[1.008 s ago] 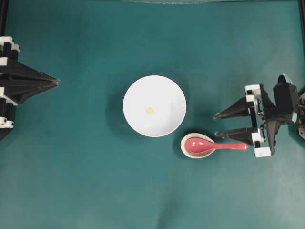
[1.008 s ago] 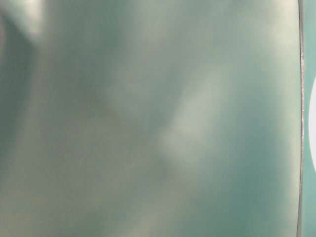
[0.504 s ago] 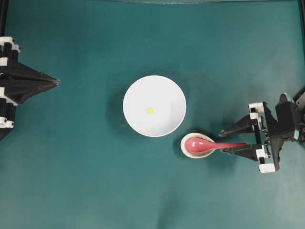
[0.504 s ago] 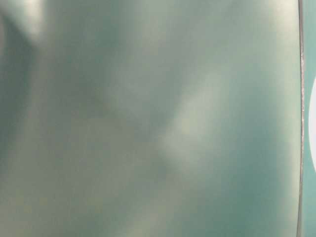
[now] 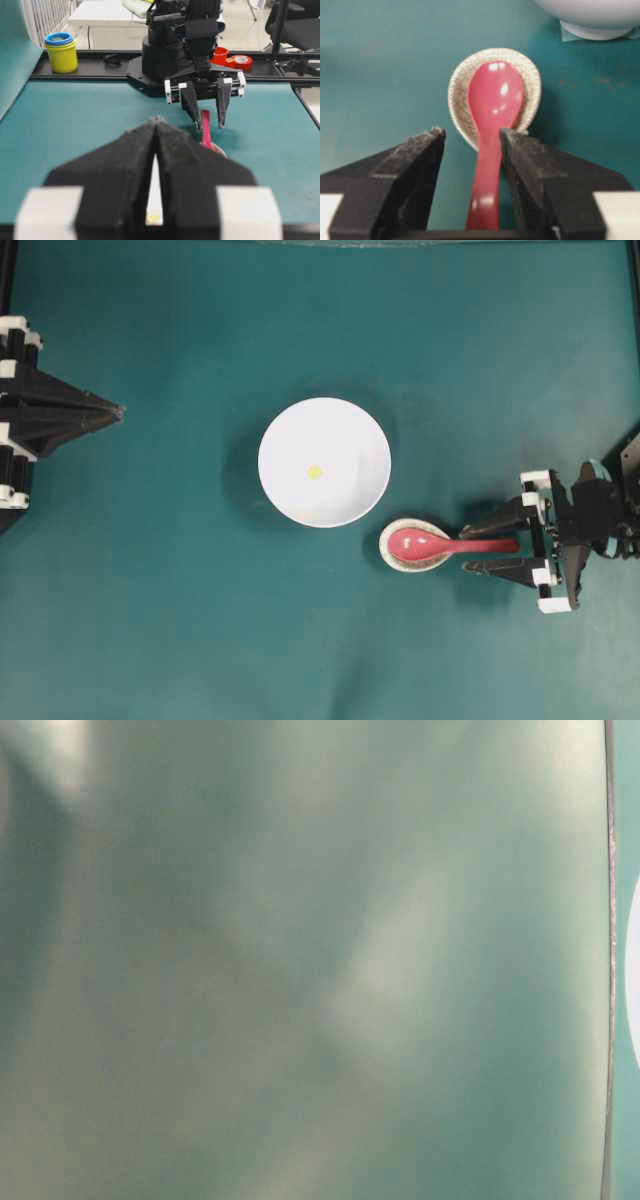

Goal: Scoop the yellow hexagonal prism block from the bowl with a spoon using the right arm.
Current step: 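Close the right gripper on the pink spoon's handle end, then lift the spoon and swing its bowl over the white bowl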

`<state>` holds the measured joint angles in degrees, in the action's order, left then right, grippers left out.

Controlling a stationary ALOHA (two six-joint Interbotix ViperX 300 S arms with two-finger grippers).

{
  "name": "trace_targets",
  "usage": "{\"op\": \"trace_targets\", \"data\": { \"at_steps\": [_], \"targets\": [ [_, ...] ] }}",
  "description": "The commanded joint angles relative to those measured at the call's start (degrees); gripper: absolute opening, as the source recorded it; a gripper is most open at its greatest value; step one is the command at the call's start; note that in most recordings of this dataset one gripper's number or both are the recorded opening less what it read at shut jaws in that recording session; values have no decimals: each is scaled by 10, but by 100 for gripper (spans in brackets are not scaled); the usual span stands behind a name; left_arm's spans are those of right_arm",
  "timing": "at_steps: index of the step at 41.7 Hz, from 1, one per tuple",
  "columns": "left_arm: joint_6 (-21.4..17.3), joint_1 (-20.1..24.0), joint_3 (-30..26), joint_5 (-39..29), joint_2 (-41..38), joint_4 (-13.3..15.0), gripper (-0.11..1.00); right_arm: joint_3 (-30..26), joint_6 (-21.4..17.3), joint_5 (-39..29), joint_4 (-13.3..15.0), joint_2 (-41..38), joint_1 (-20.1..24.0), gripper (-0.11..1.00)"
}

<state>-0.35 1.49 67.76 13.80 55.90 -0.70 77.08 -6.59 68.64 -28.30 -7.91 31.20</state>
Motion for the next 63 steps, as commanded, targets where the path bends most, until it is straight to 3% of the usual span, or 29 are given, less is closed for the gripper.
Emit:
{"op": "trace_targets", "data": {
  "at_steps": [1, 20, 30, 36, 47, 55, 63],
  "targets": [
    [0, 1, -9, 1, -3, -1, 0, -2, 1, 9, -8, -4, 3, 54],
    [-1, 1, -9, -3, -3, -1, 0, -1, 1, 7, -20, -23, 3, 53],
    [-1, 1, -9, -6, -3, -1, 0, -2, 2, 6, -20, -23, 3, 41],
    [0, 1, -10, -6, -3, -1, 0, -4, 2, 10, -20, -19, 3, 22],
    [0, 1, -10, -6, -3, -1, 0, 1, 14, 3, -20, 47, 3, 22],
    [4, 1, -10, -6, -3, -1, 0, -3, 56, -75, -20, 148, -4, 22],
    [7, 1, -9, -6, -3, -1, 0, -24, 114, -224, -20, 266, -40, 22]
  ]
}}
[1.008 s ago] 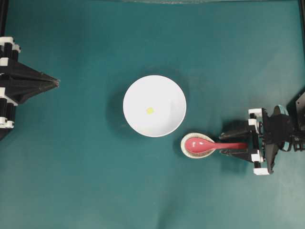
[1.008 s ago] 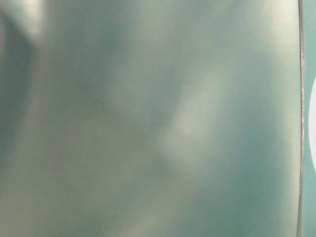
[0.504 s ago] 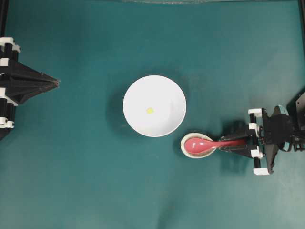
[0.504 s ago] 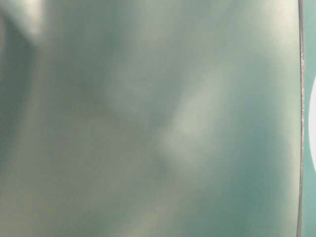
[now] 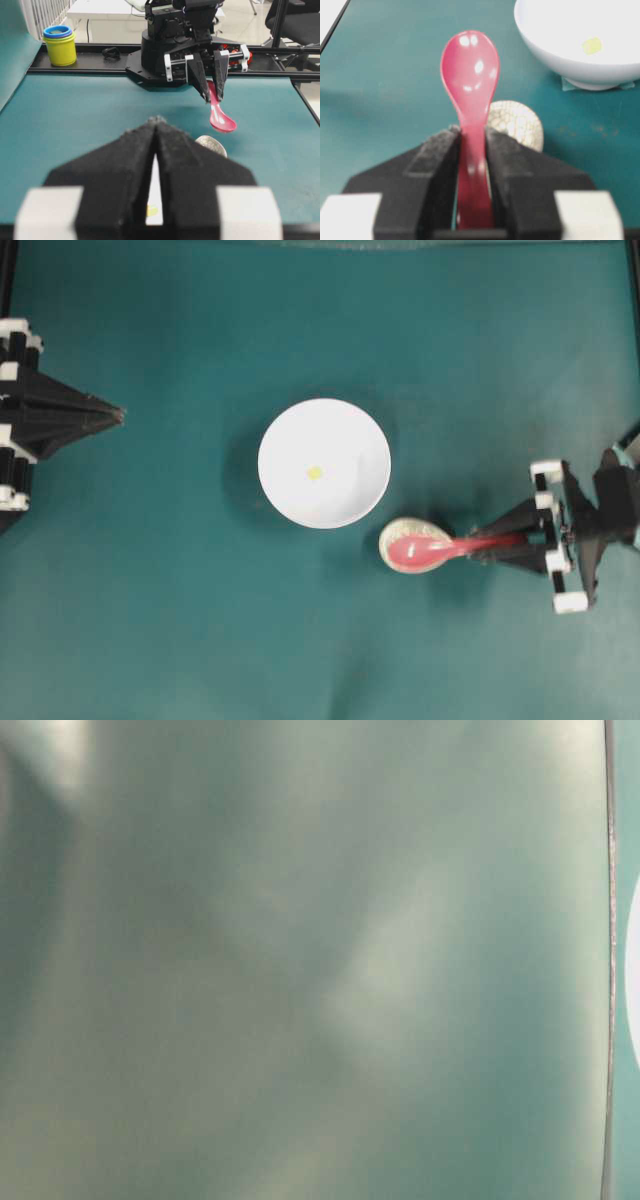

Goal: Scoop the yellow hexagonal prism block from the bowl with a spoon using the right arm.
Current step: 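Lift the spoon and swing its bowl over the white bowl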

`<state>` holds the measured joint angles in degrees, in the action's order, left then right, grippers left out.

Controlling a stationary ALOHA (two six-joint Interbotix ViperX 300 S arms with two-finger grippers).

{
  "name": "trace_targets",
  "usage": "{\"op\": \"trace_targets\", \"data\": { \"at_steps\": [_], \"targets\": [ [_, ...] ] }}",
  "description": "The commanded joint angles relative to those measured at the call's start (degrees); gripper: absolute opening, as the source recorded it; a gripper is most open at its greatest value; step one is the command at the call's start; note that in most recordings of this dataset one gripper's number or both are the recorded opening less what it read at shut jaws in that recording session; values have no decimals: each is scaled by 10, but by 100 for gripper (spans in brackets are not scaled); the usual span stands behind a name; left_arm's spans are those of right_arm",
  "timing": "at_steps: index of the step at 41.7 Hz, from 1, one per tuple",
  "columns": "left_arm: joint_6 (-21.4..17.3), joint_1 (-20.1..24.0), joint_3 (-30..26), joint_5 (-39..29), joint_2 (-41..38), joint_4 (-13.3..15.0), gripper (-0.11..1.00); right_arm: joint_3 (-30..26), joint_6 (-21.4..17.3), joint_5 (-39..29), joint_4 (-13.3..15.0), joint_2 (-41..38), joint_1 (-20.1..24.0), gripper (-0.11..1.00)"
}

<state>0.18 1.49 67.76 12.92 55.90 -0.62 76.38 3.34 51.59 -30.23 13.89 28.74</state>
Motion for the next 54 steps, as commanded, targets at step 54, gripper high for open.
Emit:
{"op": "trace_targets", "data": {
  "at_steps": [54],
  "targets": [
    [-5, 1, -11, -17, 1, -2, 0, -480, 40, -943, 67, -18, -404, 22]
  ]
}}
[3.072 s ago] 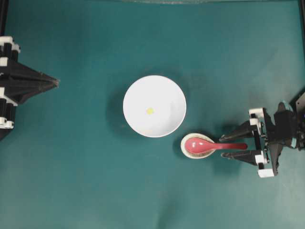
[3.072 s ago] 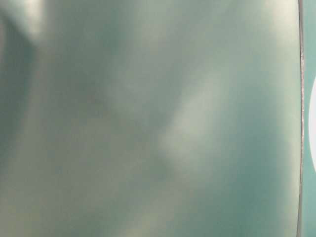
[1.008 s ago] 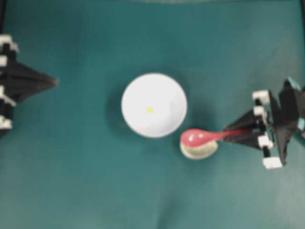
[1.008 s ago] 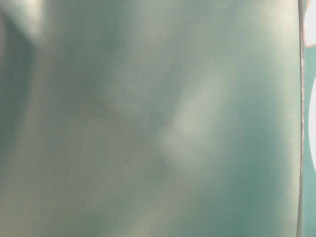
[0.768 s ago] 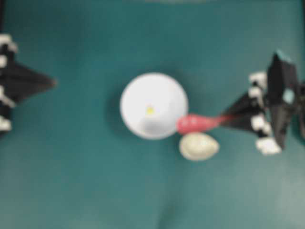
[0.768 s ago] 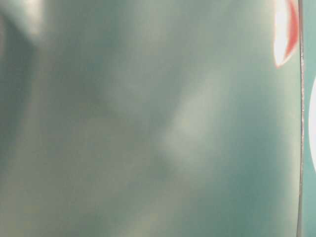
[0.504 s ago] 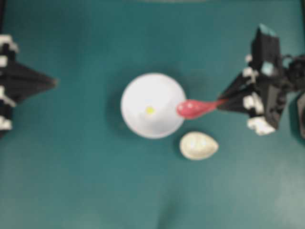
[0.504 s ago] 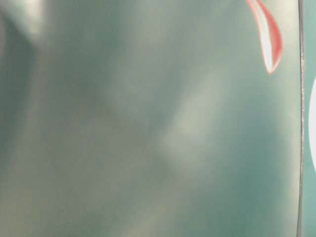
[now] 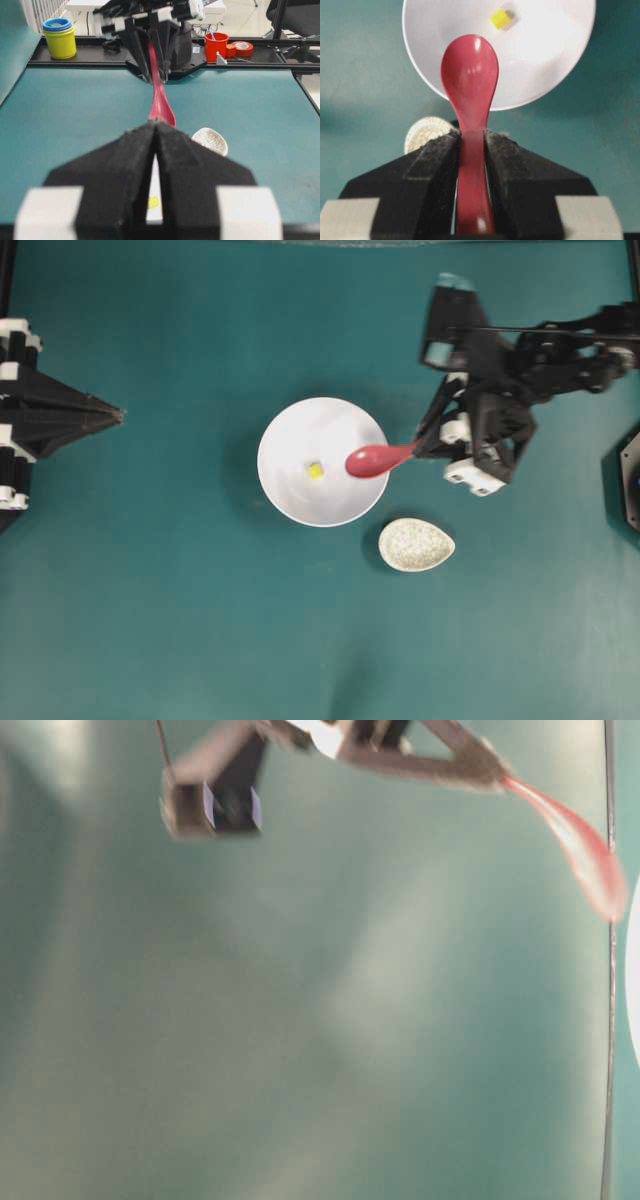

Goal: Scoop the yellow hexagonal prism block from the bowl with a spoon using the right arm.
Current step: 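Lift the spoon and swing its bowl over the white bowl, then lower the spoon into the bowl and scoop under the yellow block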

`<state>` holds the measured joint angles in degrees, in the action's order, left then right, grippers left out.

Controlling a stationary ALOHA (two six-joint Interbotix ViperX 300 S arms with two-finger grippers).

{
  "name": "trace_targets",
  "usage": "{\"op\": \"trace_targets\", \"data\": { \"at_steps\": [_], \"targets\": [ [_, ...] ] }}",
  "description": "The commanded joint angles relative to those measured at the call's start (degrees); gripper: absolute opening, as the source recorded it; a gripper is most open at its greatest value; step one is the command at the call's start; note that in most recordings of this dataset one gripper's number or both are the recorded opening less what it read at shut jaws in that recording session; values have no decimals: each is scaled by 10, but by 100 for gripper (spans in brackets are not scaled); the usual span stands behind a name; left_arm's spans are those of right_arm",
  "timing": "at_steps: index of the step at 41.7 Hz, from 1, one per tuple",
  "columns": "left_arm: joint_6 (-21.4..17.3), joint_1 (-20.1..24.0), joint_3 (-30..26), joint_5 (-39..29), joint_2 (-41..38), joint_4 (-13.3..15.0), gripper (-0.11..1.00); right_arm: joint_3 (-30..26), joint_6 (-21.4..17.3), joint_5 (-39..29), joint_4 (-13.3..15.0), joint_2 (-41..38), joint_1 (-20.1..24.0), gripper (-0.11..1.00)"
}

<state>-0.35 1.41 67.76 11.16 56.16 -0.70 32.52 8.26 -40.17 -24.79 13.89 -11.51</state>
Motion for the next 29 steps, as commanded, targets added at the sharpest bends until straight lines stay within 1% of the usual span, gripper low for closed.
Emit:
{"op": "trace_targets", "data": {
  "at_steps": [1, 2, 5, 10, 15, 19, 29],
  "targets": [
    [-1, 2, -11, 1, -2, -2, 0, -54, -18, -39, 21, -28, -2, 22],
    [-1, 2, -11, 1, -2, -2, 0, -61, -23, -47, 27, -35, -2, 22],
    [-1, 2, -10, -1, -2, -1, 0, -87, -46, -78, 59, -58, -2, 22],
    [-1, 2, -11, -4, -2, -1, 0, -118, -84, -112, 102, -83, -1, 22],
    [-2, 2, -11, -4, -1, -2, 0, -136, -106, -135, 139, -98, 3, 22],
    [-3, 2, -11, -4, -1, -4, 0, -143, -107, -142, 150, -106, 8, 22],
    [-3, 2, -11, -4, -1, -4, 0, -149, -107, -140, 152, -130, 25, 22]
  ]
}}
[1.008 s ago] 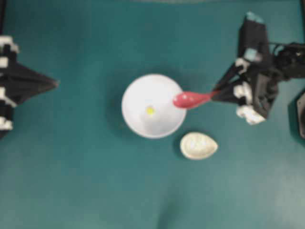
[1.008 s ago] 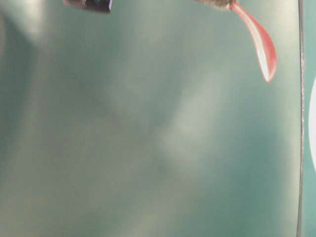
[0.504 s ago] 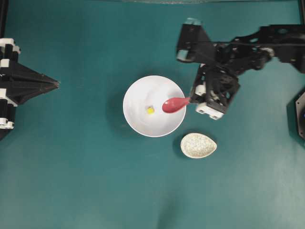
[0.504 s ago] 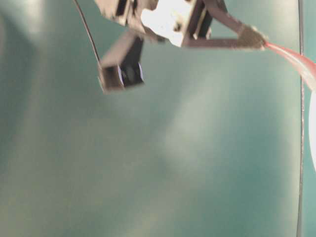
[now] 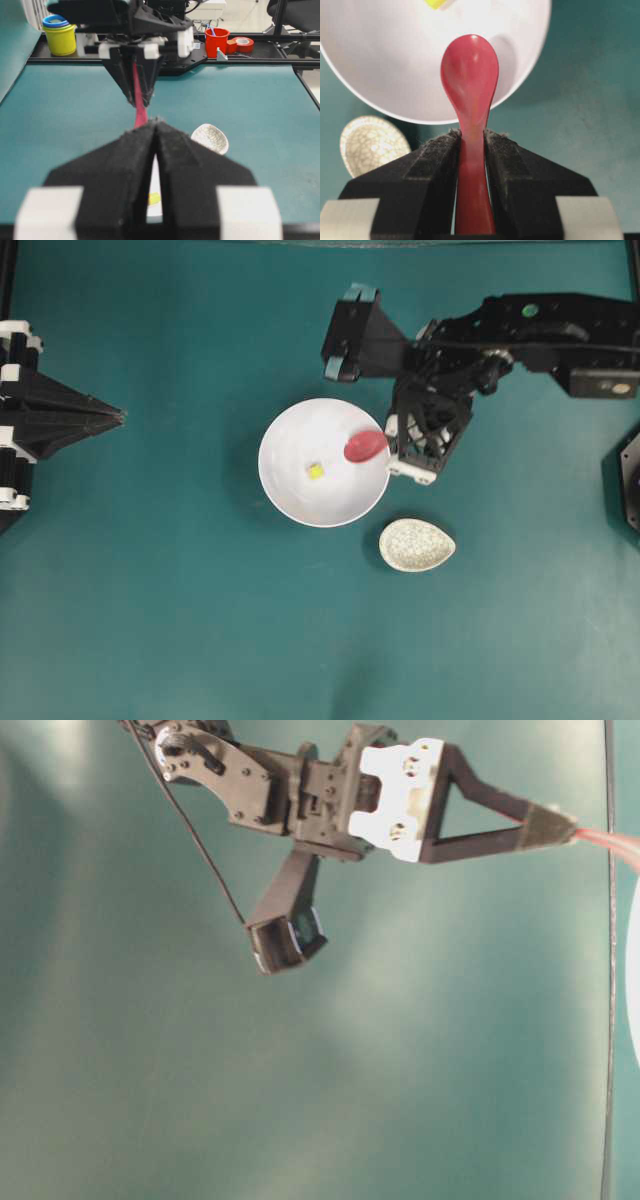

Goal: Scoop the yellow hexagonal prism block from the bowl with a spoon using the right arm.
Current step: 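Lower the spoon into the bowl and scoop under the yellow block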

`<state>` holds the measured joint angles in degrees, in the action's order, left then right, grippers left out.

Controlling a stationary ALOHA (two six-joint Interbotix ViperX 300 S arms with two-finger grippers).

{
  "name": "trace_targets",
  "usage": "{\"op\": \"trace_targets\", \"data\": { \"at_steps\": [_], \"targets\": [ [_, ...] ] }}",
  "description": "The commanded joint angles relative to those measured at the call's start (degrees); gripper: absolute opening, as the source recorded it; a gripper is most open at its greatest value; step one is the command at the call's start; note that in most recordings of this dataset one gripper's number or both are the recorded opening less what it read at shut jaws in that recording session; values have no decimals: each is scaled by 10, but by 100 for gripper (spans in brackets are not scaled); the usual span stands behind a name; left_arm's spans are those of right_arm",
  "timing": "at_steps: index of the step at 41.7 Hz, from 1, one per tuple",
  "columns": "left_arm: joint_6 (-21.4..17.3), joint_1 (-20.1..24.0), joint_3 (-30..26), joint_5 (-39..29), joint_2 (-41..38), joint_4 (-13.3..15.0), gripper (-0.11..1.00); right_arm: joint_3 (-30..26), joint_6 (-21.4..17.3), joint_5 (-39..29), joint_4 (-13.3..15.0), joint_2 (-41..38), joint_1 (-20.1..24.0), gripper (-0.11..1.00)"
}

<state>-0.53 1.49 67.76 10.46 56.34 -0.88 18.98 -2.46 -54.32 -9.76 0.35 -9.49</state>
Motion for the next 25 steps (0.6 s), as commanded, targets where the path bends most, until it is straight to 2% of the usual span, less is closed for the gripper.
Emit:
{"op": "trace_targets", "data": {
  "at_steps": [1, 25],
  "targets": [
    [-1, 1, -11, 4, -3, -3, 0, -13, 1, 2, 2, 2, 6, 22],
    [-11, 1, -11, 6, -3, -3, 0, -13, 5, 60, 4, -39, 25, 22]
  ]
}}
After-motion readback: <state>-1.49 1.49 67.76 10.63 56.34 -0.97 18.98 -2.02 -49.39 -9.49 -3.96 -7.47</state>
